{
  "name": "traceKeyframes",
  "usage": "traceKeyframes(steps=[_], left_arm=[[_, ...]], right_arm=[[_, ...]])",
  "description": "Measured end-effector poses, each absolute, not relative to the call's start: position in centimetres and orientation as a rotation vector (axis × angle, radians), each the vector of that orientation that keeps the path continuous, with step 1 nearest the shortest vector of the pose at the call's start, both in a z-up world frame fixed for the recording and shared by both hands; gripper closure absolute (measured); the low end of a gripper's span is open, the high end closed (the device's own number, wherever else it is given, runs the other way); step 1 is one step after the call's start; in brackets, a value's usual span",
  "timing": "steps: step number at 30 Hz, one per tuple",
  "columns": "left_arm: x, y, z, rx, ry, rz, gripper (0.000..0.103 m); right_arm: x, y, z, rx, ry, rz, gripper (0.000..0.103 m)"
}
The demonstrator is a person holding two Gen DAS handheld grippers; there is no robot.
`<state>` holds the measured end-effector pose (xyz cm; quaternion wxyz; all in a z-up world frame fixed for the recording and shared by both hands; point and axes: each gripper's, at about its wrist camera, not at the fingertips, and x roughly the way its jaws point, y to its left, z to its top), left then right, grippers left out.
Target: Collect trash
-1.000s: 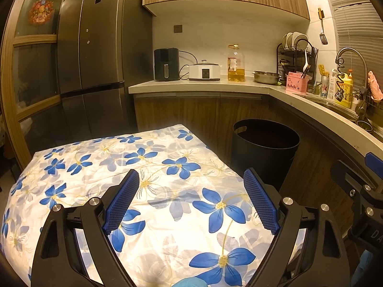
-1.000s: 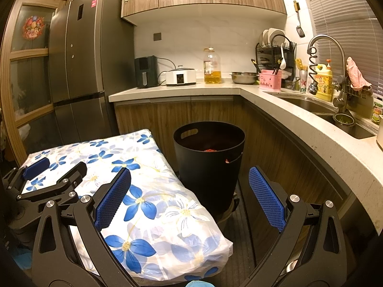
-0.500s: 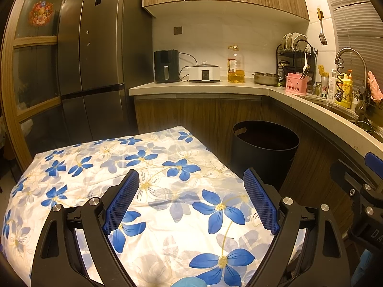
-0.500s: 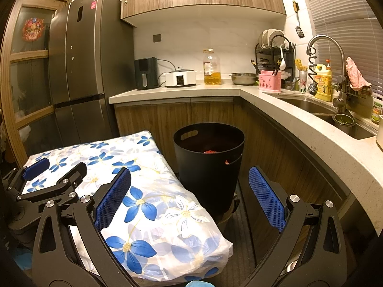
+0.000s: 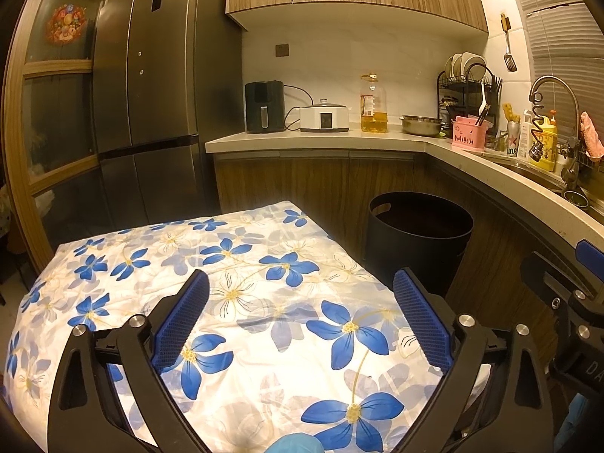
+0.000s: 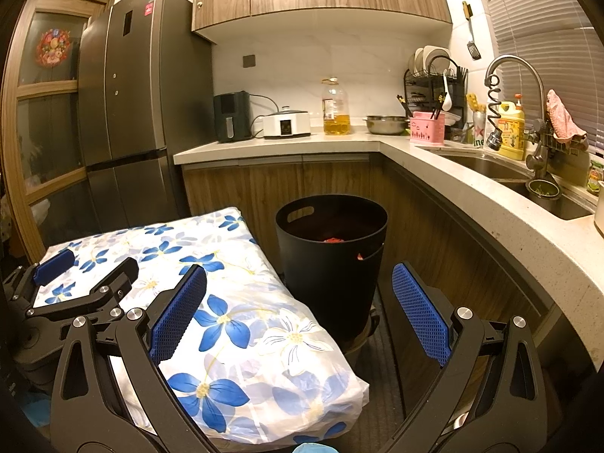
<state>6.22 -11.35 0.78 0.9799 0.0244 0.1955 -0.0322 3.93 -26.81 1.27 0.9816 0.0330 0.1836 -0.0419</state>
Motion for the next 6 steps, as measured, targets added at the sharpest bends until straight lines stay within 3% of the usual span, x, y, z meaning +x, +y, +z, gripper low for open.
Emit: traceKeyframes(steps=[6], left_arm=[[6.25,-11.22,0.75,0.041,0.393,-0.061,0.006]], right_arm=[[4.01,-26.65,1.28,0.067,0.368,-0.084,0.005]])
